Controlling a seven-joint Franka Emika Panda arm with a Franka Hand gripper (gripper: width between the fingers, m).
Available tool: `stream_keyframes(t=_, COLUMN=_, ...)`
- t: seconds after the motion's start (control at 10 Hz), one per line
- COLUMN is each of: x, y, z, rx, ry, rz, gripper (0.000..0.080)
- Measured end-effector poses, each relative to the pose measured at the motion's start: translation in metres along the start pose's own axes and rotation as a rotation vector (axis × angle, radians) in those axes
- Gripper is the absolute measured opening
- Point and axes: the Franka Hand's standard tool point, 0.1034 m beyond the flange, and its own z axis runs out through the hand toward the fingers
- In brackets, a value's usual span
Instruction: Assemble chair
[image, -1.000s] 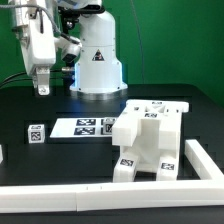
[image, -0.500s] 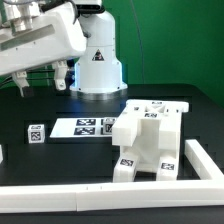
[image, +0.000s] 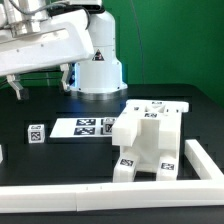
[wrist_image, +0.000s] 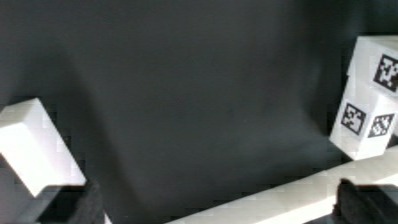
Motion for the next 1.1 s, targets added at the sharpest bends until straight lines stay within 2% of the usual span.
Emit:
stream_keyframes(t=0.1, x=0.000, y=0.000, z=0.007, rx=0.004, ry=-0.052, rz=-0.052, gripper=0.0649)
stream_keyframes(t=0.2, x=-0.001, y=0.000, z=0.015, rx=0.020, ry=-0.098, rz=-0.057, gripper=0.0649)
stream_keyframes(t=0.3, x=-0.003, y=-0.002, z=0.022, rx=0.010, ry=-0.125, rz=-0.101, gripper=0.0649)
stream_keyframes(t=0.4, x=-0.009, y=-0.004, z=0.026, rx=0.012, ry=-0.136, rz=-0.146, gripper=0.0649)
stream_keyframes(t=0.8, x=-0.013, y=-0.004, z=0.028, rx=0.022, ry=-0.177, rz=-0.142, gripper=0.0649)
stream_keyframes(t=0.9, x=-0.025, y=0.000, z=0.032, rx=0.023, ry=-0.295, rz=-0.121, gripper=0.0649)
stream_keyframes(t=1.0, x=-0.026, y=0.008, z=0.031, rx=-0.041, ry=-0.479, rz=-0.120, gripper=0.0649)
stream_keyframes(t=1.1, x=-0.019, y=0.011, z=0.037, rx=-0.079, ry=-0.567, rz=-0.095, gripper=0.0649)
